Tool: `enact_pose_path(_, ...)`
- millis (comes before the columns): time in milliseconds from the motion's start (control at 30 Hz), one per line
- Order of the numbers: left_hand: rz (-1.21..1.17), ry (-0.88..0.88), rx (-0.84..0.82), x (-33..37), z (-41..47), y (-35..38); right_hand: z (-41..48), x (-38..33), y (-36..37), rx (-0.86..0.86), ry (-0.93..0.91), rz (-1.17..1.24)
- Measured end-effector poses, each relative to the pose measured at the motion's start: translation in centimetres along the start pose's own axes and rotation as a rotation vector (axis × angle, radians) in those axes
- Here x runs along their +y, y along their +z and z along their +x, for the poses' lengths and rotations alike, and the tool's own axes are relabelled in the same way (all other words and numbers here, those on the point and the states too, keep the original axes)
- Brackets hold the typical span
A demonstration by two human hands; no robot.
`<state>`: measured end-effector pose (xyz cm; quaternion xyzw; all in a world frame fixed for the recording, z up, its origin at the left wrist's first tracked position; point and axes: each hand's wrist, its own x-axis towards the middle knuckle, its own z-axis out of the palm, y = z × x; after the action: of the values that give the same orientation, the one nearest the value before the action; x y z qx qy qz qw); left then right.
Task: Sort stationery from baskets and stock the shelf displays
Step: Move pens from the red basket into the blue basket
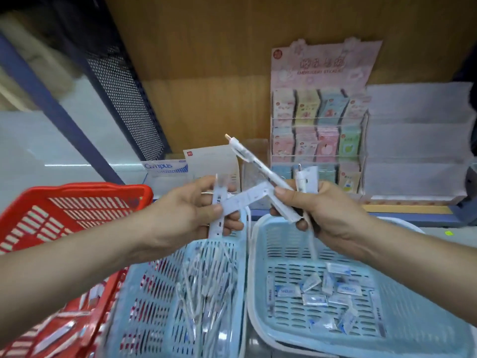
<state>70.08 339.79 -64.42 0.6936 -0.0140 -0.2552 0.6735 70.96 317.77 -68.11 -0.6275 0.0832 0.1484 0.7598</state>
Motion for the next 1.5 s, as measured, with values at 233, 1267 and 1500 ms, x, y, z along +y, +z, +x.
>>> enact_pose_path(233,-0.369,0.04,0.209,-0.4,-1.9,-3.8,4.3,-2.3,10.2,-0.005,-0.165,-0.033)
enact_pose_path(1267,0.482,-0.514,0.681,-24.4,-5.8,-25.5,3.1,11.8,25.2,-0.256,0.073,-0.247)
enact_pose_path(1500,0.619,-0.605,0.712,-25.0,-4.7,-27.0,3.3,12.2,25.1,-0.181,0.046,-0.161)
